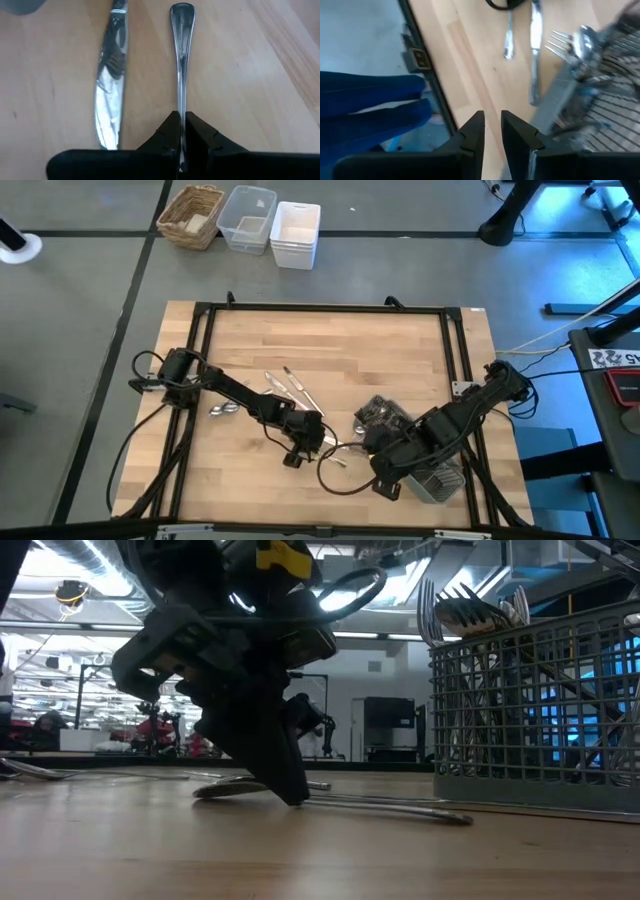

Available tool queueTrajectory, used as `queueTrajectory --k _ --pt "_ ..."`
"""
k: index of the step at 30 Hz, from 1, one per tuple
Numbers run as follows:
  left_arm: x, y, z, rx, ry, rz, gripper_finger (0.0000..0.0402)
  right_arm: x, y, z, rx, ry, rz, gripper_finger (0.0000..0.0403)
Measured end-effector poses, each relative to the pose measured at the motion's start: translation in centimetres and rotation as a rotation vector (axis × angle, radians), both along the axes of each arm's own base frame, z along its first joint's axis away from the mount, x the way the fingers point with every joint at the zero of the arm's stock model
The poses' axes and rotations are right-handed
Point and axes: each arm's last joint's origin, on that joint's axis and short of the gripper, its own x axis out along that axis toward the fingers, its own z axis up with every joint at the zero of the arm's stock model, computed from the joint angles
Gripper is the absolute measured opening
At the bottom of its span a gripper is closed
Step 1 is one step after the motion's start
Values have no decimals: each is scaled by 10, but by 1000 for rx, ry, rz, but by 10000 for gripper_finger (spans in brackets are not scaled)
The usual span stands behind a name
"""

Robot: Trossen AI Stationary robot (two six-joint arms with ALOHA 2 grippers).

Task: Sort silverware
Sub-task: Put the silver spoon into the gray silverware basket

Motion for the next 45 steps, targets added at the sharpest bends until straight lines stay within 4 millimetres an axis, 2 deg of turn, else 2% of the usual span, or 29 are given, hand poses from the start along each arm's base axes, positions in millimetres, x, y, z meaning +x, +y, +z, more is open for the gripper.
queueTrajectory --k 6,13,22,30,38,45 --pt "0 0 2 -25 -2 -11 11 -4 -3 -1 -33 41 -2 67" --pt "1 4 13 -199 41 24 0 -4 -3 -2 -49 38 38 67" --pt "4 22 21 -404 108 82 0 -4 -4 -2 -76 27 72 67" --pt "7 45 27 -689 232 105 0 -5 -4 -1 -76 29 91 67" --pt "19 61 49 -1048 311 107 0 -18 -12 8 -111 103 107 67" --pt "29 61 79 -1271 328 111 0 -24 -16 17 -119 58 187 67"
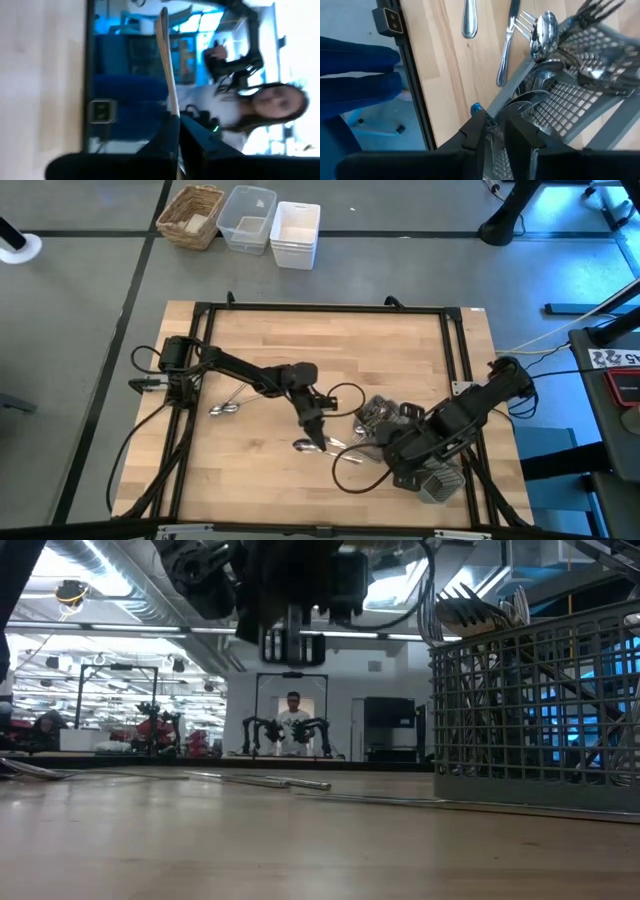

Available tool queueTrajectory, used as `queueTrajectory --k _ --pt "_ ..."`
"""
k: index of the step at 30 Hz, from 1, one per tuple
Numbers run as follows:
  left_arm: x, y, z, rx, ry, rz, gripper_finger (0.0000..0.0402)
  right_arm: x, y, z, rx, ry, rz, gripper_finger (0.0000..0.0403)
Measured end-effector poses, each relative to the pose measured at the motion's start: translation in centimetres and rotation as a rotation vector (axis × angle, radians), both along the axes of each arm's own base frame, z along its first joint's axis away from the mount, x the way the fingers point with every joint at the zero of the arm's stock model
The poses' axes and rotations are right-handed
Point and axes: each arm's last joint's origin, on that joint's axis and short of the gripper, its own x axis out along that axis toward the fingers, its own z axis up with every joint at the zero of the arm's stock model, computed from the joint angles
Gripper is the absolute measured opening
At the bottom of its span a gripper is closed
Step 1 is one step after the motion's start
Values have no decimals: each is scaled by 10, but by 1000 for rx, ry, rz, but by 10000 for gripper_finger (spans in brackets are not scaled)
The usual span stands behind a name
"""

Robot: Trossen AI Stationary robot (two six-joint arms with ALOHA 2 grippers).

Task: Sort silverware
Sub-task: Put the silver spoon into the gray silverware basket

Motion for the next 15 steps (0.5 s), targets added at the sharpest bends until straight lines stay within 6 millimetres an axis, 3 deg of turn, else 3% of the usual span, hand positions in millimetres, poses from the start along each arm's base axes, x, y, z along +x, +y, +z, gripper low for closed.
queueTrajectory --k 6,15 --pt "3 1 17 -164 91 92 1 -12 -10 15 -16 -68 35 67" --pt "9 5 19 -348 262 339 1 -32 -26 38 -48 -179 76 67"
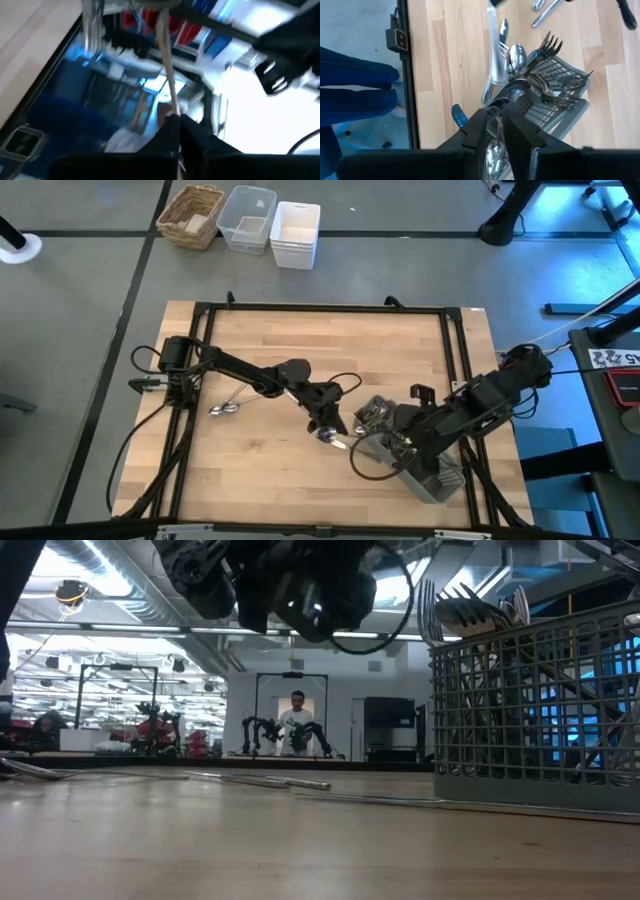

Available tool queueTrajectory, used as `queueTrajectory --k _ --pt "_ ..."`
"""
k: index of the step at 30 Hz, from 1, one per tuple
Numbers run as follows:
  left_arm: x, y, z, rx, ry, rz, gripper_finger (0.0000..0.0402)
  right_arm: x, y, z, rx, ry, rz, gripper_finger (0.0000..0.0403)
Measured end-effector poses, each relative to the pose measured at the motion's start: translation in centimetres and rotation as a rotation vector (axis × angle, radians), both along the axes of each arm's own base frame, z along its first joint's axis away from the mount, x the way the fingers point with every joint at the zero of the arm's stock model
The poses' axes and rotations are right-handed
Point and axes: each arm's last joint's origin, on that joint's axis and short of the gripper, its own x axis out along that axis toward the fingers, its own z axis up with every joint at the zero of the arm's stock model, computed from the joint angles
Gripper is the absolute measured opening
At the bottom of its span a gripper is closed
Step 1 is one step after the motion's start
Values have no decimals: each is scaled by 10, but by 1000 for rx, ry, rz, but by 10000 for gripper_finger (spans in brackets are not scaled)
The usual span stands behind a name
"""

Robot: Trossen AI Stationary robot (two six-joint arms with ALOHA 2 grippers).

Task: Sort silverware
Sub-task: Put the silver spoon into the gray silverware basket

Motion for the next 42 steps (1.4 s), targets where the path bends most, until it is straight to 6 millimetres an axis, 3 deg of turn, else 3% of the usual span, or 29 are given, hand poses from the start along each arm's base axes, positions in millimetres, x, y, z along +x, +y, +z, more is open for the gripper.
queueTrajectory --k 9,19,24,33,42 --pt "4 3 -3 -124 127 189 1 -10 -8 10 -33 -50 84 67" --pt "17 -14 6 -154 302 233 1 -13 -10 13 -86 -73 202 67" --pt "24 -14 16 -148 321 302 1 -26 -20 23 -133 -141 217 67" --pt "30 -11 17 -139 486 412 1 -54 -43 45 -211 -277 191 67" --pt "34 -8 25 -175 499 578 1 -87 -68 64 -252 -397 178 67"
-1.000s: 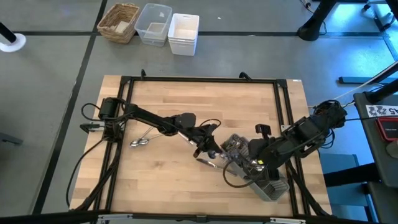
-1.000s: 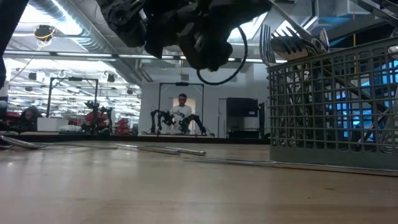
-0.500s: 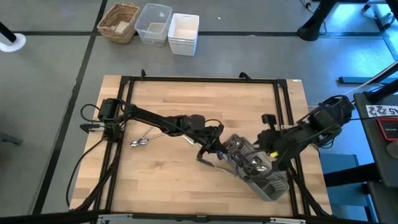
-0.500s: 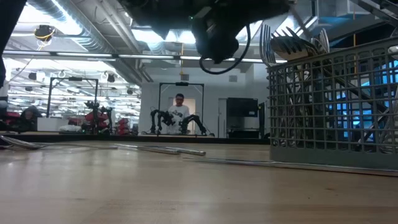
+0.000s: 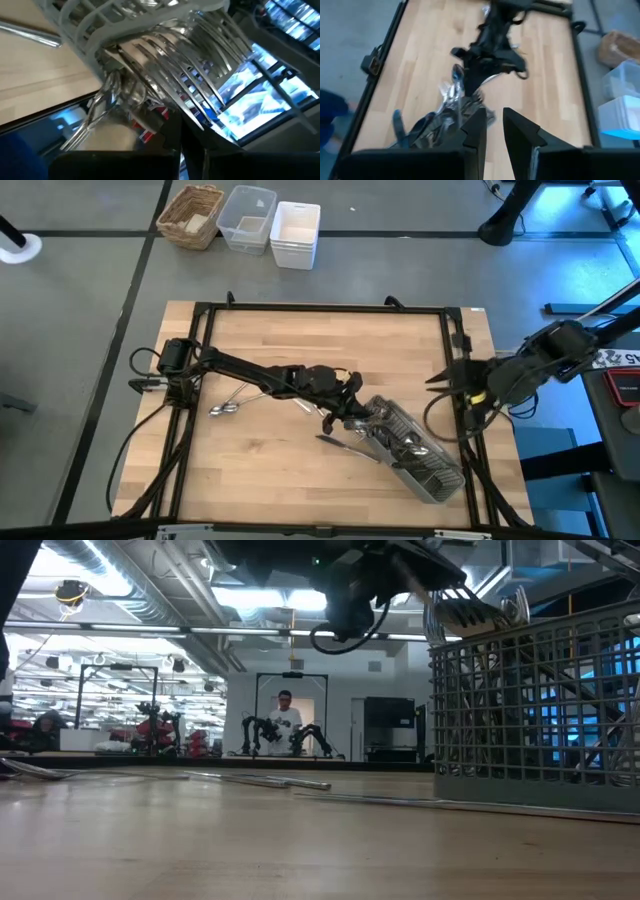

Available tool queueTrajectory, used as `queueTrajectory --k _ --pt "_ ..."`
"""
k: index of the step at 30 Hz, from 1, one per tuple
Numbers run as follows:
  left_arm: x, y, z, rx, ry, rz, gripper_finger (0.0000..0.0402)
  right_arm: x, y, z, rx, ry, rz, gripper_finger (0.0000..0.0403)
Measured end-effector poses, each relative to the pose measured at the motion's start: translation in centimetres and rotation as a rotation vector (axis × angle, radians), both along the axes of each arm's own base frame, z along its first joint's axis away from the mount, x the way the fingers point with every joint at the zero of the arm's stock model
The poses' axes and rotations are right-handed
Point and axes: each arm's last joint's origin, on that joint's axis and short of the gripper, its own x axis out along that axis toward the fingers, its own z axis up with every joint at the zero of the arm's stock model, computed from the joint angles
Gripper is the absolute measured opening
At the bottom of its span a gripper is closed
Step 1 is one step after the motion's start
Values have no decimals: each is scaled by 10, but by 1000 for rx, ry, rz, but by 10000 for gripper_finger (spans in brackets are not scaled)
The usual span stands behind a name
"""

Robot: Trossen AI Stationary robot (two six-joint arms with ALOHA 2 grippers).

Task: Sort silverware
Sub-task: Put the silver spoon into the gray silverware basket

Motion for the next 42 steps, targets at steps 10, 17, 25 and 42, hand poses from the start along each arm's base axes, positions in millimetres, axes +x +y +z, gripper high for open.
queueTrajectory --k 10,17,25,42 --pt "1 2 3 10 -29 71 1 -30 -22 12 17 -92 -12 67" --pt "5 12 16 207 -202 48 1 -38 -27 15 30 -111 -12 67" --pt "4 34 37 751 -516 -104 1 -36 -26 14 28 -105 -10 67" --pt "-38 4 -27 1239 -213 -1093 1 -24 -17 10 56 -71 -43 67"
